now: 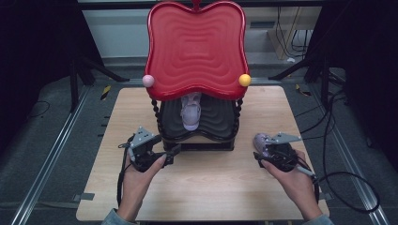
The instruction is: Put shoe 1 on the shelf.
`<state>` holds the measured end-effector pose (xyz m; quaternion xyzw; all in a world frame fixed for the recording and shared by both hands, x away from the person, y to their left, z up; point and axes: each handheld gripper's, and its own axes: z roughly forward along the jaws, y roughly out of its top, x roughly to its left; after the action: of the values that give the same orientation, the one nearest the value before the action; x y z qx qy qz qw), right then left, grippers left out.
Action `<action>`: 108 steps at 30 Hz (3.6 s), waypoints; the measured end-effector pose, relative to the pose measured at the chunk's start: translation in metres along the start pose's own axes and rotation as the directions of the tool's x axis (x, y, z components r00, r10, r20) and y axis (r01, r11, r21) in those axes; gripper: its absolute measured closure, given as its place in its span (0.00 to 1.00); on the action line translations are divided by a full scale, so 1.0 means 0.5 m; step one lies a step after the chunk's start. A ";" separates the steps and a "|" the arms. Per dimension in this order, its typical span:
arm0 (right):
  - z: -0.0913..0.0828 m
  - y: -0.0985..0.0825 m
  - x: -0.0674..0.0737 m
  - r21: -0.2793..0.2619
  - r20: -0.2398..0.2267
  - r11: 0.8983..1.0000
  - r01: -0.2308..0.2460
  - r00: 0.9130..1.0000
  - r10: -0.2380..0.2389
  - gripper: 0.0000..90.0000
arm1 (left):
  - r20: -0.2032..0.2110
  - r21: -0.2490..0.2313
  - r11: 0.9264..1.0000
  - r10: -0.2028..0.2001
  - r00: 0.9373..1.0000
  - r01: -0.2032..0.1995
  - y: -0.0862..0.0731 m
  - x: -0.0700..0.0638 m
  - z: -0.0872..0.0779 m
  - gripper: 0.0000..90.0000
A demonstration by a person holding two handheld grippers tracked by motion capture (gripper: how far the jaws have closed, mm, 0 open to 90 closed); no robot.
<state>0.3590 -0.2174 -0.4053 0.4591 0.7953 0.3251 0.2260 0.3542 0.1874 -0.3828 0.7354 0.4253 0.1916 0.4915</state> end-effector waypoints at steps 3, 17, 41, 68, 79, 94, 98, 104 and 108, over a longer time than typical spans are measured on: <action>-0.006 0.008 -0.026 0.021 -0.001 1.000 -0.007 1.000 0.007 0.55 | -0.029 0.011 1.000 -0.019 0.999 0.020 -0.017 0.026 -0.005 0.18; -0.026 0.007 -0.113 0.115 0.005 0.991 -0.069 0.998 0.068 0.61 | -0.129 0.040 0.994 -0.095 0.987 0.101 -0.091 0.124 -0.006 0.17; 0.030 -0.024 -0.094 0.289 -0.063 0.957 -0.020 0.997 0.039 0.67 | -0.200 0.084 0.985 -0.131 0.971 0.150 -0.146 0.179 -0.014 0.17; -0.021 -0.021 -0.002 0.287 -0.203 0.938 0.194 0.969 -0.139 0.96 | -0.248 0.092 0.980 -0.149 0.957 0.177 -0.170 0.207 -0.015 0.19; 0.034 0.036 0.157 0.213 -0.354 0.907 0.363 0.894 -0.275 0.96 | -0.268 0.124 0.979 -0.121 0.956 0.159 -0.188 0.204 0.002 0.18; 0.090 0.011 0.242 0.240 -0.434 0.865 0.440 0.846 -0.310 0.94 | -0.268 0.147 0.976 -0.117 0.956 0.160 -0.200 0.198 0.016 0.18; 0.089 0.010 0.243 0.246 -0.435 0.868 0.431 0.849 -0.299 0.87 | -0.269 0.136 0.977 -0.121 0.955 0.162 -0.200 0.196 0.015 0.17; 0.046 0.034 0.222 0.217 -0.411 0.889 0.403 0.864 -0.291 0.65 | -0.271 0.134 0.978 -0.121 0.955 0.162 -0.200 0.197 0.014 0.16; 0.039 0.044 0.191 0.224 -0.351 0.894 0.389 0.888 -0.298 0.57 | -0.278 0.133 0.977 -0.124 0.953 0.166 -0.200 0.198 0.012 0.16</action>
<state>0.3392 -0.1193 -0.4088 0.2811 0.9285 0.2275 0.0843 0.3703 0.2801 -0.4874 0.7054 0.5543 0.2190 0.3836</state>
